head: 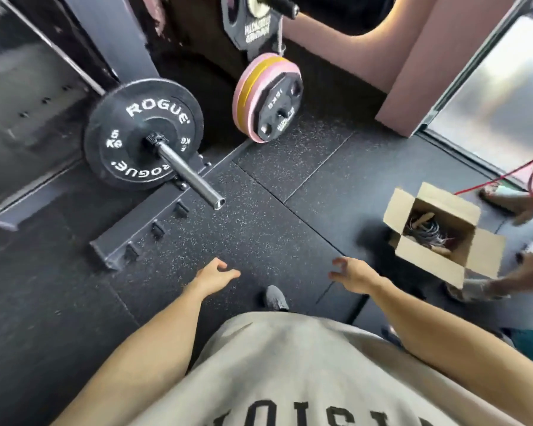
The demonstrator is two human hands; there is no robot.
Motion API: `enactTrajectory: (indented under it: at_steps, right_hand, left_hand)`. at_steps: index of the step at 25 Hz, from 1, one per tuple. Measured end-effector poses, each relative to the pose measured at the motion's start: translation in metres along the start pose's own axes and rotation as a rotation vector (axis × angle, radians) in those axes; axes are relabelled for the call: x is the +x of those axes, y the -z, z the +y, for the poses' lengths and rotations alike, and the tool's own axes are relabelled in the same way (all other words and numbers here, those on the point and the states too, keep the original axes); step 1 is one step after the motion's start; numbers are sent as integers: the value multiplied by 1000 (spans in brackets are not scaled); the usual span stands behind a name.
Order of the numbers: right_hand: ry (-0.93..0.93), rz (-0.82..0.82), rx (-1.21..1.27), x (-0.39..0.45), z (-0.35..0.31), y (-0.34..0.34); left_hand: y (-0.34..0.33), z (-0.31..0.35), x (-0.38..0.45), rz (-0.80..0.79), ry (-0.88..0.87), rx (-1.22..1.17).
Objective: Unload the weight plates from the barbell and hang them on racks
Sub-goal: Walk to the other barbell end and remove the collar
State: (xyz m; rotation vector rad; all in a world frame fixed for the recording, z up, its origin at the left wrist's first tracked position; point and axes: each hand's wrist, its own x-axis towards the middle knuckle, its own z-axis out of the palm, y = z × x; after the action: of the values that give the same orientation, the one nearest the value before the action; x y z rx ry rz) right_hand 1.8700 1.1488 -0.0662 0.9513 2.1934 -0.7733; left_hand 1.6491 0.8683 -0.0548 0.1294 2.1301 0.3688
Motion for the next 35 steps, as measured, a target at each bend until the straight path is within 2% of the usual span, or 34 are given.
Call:
enactTrajectory:
  at_steps: [5,10,17,21,24,27,29,35]
  right_hand:
    - [158,-45,-137,71,-59,69]
    - [286,-126,-328,122,-114,108]
    - [445,-191,-393,175,-188,164]
    - [505,-139,-352,182,-231,186]
    - [619,-97,-371,187,-271,205]
    - [671,39,-206,206,-328,235]
    - [721,118,-209,226,-372,257]
    - [860,205,-216,271,-489,304]
  left_hand:
    - [14,10,12,56,99,-294]
    - [24,18,10,171,207,-508]
    - [59,37,16,329,296,-573]
    - [101,38,24,418,231,-602]
    - [145,35,32,529,176,-555]
    - [208,41,47,651,133,-514]
    - [251,44,64,722,114,-515]
    - [348,62,106,874,61,-503]
